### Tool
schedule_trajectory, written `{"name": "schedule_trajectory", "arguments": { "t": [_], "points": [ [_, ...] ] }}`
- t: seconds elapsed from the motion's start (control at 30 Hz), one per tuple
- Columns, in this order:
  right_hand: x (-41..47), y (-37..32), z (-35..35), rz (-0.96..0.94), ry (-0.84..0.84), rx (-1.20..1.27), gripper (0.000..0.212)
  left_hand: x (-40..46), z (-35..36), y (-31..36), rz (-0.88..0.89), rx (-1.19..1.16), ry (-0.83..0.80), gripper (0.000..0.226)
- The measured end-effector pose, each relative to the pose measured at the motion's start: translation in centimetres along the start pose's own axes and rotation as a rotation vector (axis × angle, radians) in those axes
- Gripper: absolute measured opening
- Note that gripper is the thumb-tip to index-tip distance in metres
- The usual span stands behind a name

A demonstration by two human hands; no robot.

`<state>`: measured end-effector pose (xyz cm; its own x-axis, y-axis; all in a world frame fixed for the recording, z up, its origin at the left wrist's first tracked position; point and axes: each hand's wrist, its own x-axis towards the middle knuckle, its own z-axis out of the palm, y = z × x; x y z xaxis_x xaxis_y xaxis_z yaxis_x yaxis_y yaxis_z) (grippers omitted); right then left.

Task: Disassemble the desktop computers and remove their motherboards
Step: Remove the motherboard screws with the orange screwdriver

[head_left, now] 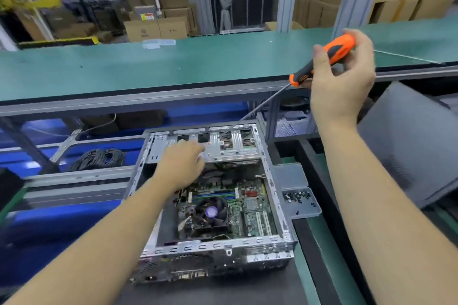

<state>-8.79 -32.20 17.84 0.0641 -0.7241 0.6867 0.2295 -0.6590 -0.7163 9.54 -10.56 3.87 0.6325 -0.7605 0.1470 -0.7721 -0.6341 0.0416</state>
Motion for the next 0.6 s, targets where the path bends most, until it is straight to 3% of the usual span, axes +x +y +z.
{"name": "schedule_trajectory", "arguments": {
  "t": [0.1, 0.17, 0.33, 0.6],
  "points": [
    [-1.9, -1.7, 3.0, -0.030, -0.109, 0.011, 0.042, -3.4, 0.8, -5.9, -0.113, 0.115, -0.058, 0.044],
    [-3.2, -2.3, 4.8, -0.053, -0.201, 0.020, 0.039, -5.3, 2.4, -7.6, -0.146, 0.061, -0.098, 0.044],
    [-6.3, -2.4, 7.7, -0.160, -0.404, -0.048, 0.039, -6.4, 4.8, -7.8, -0.151, 0.038, -0.055, 0.040],
    [-8.9, -1.0, 9.9, -0.198, -0.489, -0.065, 0.037, -6.5, 4.5, -7.7, -0.178, 0.059, -0.042, 0.040]
  ]
}}
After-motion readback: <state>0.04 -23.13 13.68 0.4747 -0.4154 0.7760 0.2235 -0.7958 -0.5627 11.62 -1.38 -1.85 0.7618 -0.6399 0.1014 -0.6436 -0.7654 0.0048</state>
